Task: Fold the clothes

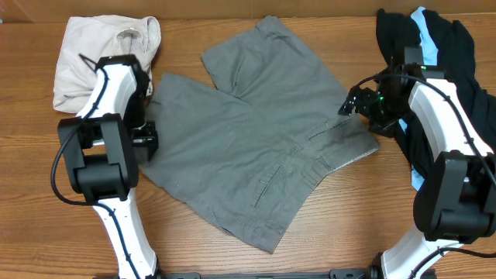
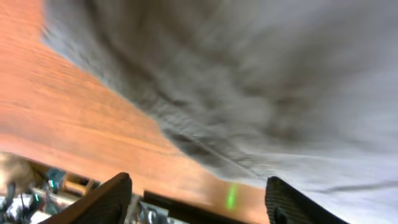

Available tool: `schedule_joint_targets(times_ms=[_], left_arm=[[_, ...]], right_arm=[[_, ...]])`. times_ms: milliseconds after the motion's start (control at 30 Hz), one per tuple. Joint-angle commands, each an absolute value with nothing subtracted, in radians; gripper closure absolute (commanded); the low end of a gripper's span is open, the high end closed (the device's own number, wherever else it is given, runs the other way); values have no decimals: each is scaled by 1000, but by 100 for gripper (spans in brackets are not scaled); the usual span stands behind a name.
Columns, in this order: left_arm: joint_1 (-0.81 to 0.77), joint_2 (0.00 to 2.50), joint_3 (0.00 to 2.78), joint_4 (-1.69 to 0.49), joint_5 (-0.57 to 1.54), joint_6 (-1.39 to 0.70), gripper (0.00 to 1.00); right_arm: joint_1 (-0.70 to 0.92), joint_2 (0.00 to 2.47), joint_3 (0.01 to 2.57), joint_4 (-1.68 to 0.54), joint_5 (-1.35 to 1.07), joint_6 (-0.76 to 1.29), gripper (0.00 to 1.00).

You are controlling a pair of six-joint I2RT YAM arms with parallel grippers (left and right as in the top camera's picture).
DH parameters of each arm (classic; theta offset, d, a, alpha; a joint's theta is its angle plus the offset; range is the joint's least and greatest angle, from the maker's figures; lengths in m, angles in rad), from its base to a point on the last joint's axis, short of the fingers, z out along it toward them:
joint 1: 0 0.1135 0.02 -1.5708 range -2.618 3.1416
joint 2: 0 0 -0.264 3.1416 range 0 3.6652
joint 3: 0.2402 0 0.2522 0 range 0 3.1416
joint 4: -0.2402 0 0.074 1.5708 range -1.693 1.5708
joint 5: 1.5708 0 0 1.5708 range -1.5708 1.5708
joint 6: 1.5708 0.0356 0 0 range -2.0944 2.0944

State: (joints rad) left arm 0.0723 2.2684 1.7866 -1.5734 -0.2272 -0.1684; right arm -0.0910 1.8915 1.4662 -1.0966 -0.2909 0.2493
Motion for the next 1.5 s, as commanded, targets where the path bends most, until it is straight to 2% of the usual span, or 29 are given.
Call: schedule_joint_targets(times_ms=[0,33,67,200,300,467,767,967,1200,1467], left_arm=[[0,2255,1935,-1575,-186,-110,25],[-19,2251,1980,-1574,-167,-98,25],[-33,2246,2019,-1572,-150,-86,24],[-103,2236,2209,-1559,-91,-42,21],[-152,2235,2336,-1545,-54,-4,18],[-219,2234,2459,-1497,9,47,13],[-276,2236,2471,-1403,27,72,0],[-278,2236,2471,-1379,27,72,0],[-276,2236,2471,-1364,27,72,0],[-276,2236,2471,-1311,28,71,0]], right_arm=[[-80,1881,1422,-1094,-279,267,13],[-76,1881,1400,-1088,-278,267,17],[-73,1881,1382,-1079,-278,271,27],[-61,1881,1291,-1020,-281,292,73],[-54,1881,1233,-976,-282,306,83],[-53,1881,1156,-877,-281,323,86],[-45,1893,1098,-746,-187,368,87],[-44,1945,1098,-706,-164,376,87],[-46,2008,1108,-611,-72,421,92],[-46,2013,1108,-331,9,445,92]])
